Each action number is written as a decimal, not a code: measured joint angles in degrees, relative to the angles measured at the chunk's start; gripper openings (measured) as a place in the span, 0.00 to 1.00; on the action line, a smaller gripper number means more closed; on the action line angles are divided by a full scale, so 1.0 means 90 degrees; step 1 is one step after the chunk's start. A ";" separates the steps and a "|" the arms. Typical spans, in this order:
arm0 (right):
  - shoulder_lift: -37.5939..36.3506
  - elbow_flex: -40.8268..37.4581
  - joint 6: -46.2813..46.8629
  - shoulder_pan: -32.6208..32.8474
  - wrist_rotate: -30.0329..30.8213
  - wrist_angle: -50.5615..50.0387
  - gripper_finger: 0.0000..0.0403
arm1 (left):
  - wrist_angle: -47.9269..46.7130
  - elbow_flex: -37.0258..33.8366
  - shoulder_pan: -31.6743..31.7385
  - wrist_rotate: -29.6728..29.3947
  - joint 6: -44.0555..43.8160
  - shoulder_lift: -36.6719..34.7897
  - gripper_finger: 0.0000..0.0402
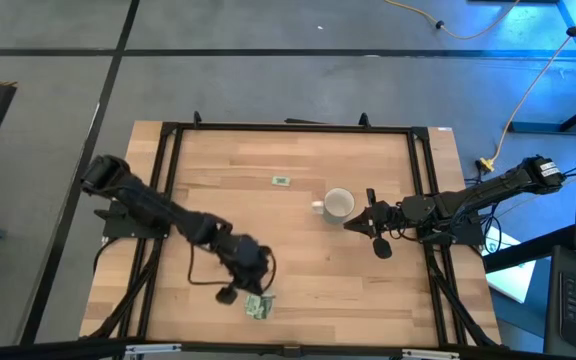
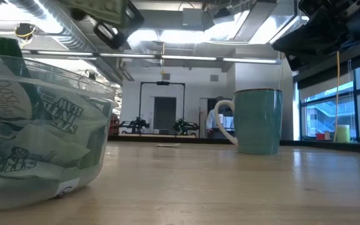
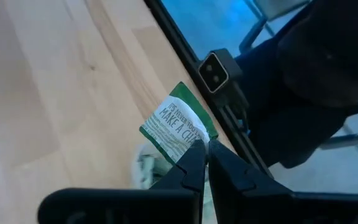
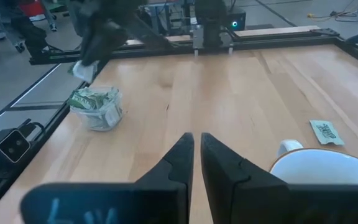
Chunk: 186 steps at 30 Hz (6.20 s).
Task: Pick and place Stevia / Truvia into bins
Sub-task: Put the green stevia packet into the transparent bin, then put the light green stevia packet into the transparent bin
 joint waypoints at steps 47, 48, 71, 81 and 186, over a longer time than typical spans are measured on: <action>0.0000 0.0000 0.0433 -0.0001 0.0003 0.0050 0.09 | -0.1467 0.0000 -0.0326 -0.2977 0.0425 -0.0515 0.22; 0.0000 0.0000 0.0433 -0.0001 0.0002 0.0050 0.09 | -0.1523 0.0000 -0.0148 -0.2974 0.0515 -0.0555 0.22; 0.0000 0.0000 -0.0269 -0.0005 0.0004 0.0018 0.09 | -0.0058 0.0000 0.4246 -0.1947 0.2263 0.0724 0.23; 0.0000 0.0000 -0.0428 -0.0005 0.0004 0.0012 0.09 | 0.0514 0.0000 0.4843 -0.1937 0.2277 0.1826 0.33; 0.0002 0.0000 0.0144 -0.0004 0.0004 0.0016 0.09 | -0.0432 0.0000 -0.1036 -0.1815 0.0360 0.0695 0.14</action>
